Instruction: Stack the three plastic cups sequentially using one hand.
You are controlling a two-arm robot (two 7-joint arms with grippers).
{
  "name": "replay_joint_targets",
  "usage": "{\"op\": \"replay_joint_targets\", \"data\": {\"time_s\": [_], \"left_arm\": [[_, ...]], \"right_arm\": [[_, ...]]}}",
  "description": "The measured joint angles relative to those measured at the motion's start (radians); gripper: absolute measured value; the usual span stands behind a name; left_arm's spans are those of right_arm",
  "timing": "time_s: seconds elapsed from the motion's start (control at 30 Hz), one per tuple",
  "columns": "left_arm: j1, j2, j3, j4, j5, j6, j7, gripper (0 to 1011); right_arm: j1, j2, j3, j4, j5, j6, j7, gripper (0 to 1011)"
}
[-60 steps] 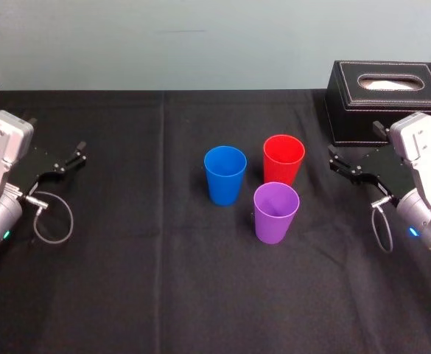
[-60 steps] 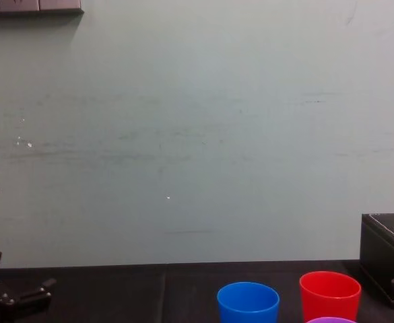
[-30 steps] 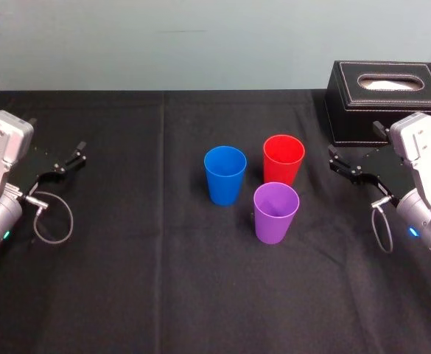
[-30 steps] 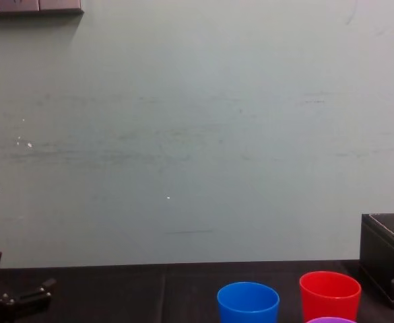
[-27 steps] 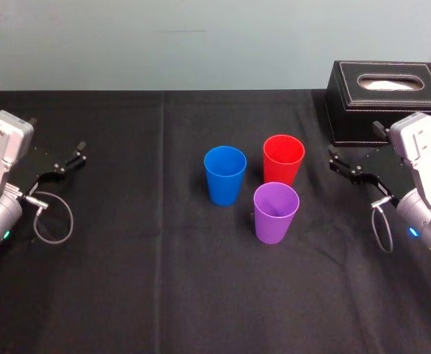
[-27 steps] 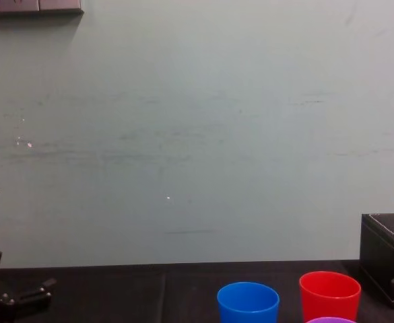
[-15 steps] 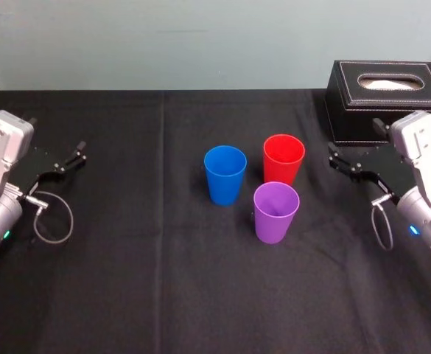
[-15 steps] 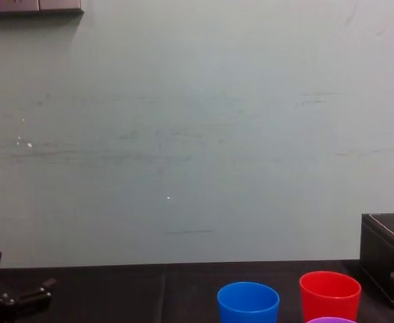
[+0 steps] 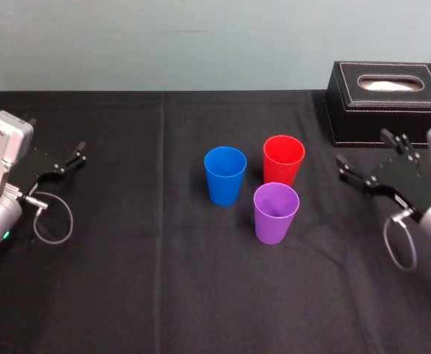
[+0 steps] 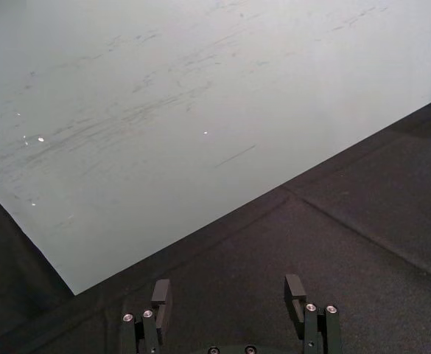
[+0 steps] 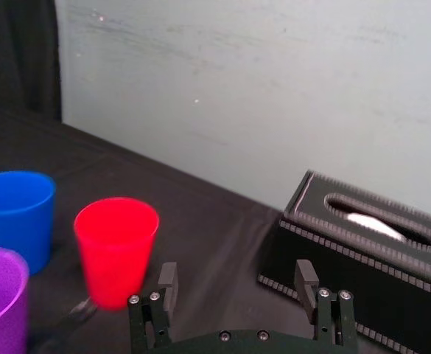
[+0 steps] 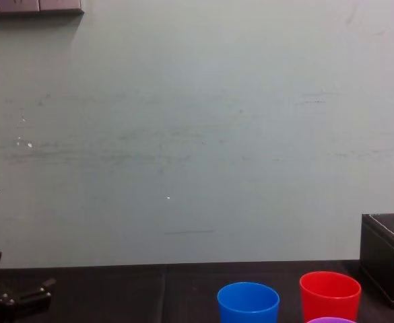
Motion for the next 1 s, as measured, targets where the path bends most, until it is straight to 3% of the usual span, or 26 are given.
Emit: {"op": "replay_joint_targets", "data": {"time_s": [0.2,0.43,0.7,1.0], "left_arm": [[0.000,0.000,0.000,0.000,0.000,0.000,0.000,1005],[0.000,0.000,0.000,0.000,0.000,0.000,0.000,1005],[0.000,0.000,0.000,0.000,0.000,0.000,0.000,1005],[0.000,0.000,0.000,0.000,0.000,0.000,0.000,1005]], "right_arm": [[-0.106,0.045,0.046,-0.056,0.070,-0.023,0.070,1004],[-0.189,0.056,0.052,-0.075,0.106,-0.086,0.160,1004],[-0.205,0.022,0.007,-0.064,0.092,-0.143,0.253,1004],[-0.182,-0.021,-0.020,-0.052,0.054,-0.147,0.287,1004]]}}
